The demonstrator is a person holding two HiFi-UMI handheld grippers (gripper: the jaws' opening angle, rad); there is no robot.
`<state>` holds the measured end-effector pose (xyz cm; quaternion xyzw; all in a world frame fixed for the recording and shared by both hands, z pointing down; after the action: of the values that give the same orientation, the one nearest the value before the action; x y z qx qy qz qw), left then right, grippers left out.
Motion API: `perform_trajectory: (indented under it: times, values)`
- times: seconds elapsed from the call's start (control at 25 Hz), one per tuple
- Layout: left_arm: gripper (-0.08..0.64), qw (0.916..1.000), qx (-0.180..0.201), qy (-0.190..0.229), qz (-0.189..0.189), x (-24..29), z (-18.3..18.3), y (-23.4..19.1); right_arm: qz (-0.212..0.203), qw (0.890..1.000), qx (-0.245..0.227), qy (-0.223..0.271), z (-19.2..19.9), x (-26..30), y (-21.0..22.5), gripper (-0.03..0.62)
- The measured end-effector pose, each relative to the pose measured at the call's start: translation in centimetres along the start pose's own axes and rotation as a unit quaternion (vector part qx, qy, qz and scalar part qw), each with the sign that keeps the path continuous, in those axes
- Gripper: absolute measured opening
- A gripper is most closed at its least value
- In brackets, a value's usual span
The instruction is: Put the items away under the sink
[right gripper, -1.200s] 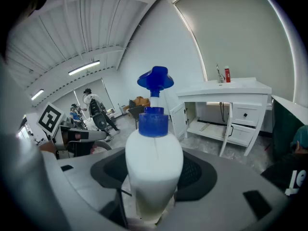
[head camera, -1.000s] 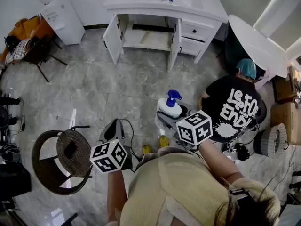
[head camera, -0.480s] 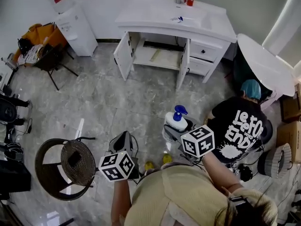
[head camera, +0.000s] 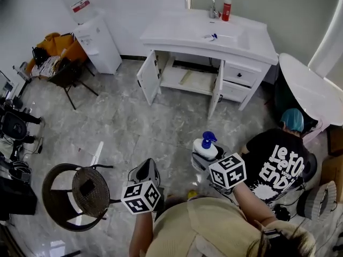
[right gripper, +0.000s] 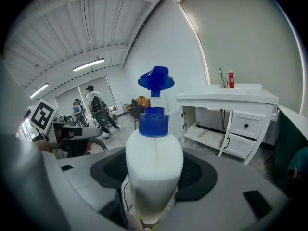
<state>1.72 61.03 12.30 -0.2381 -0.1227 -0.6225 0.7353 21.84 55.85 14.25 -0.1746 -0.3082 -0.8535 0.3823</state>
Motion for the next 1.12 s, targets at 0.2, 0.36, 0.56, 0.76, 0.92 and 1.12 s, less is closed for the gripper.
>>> perform_trajectory:
  times: [0.2,0.36,0.56,0.76,0.92,1.12]
  values:
    - [0.04,0.9998,-0.014,-0.011,-0.006,0.8,0.4,-0.1,-0.004,1.0,0.008,-0.001,-0.3,0.5,0.8,0.282]
    - [0.04,0.9999,-0.011,-0.01,-0.005,1.6,0.0,0.1,0.002,1.0,0.011,-0.004,-0.5,0.9,1.5,0.282]
    - [0.04,0.9999,-0.006,-0.005,-0.01,3.3,-1.0,-0.9,0.006,1.0,0.014,-0.005,-1.3,2.3,2.2,0.282]
    - [0.04,1.0,-0.002,-0.002,-0.008,5.6,-2.2,-2.2,0.016,1.0,0.019,-0.002,-2.5,3.9,3.1,0.282]
    - [0.04,1.0,0.008,-0.002,-0.003,7.8,-3.6,-3.5,0.025,0.999,0.019,-0.002,-3.8,5.8,3.6,0.282]
    - [0.04,0.9997,0.018,-0.011,0.016,11.0,-5.6,-5.4,0.038,0.999,0.023,-0.01,-6.1,9.2,4.2,0.282]
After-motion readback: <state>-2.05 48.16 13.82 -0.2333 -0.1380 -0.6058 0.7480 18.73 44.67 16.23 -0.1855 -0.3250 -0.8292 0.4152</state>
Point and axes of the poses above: the fingertips, and each gripper's own axes: x forward along the fingers, y to its right, z out of its underside, the point moved 3 cm from there along -x, backward along the fingers, and after that the axes turned 10 degrees about x, right-handed, at the moved point
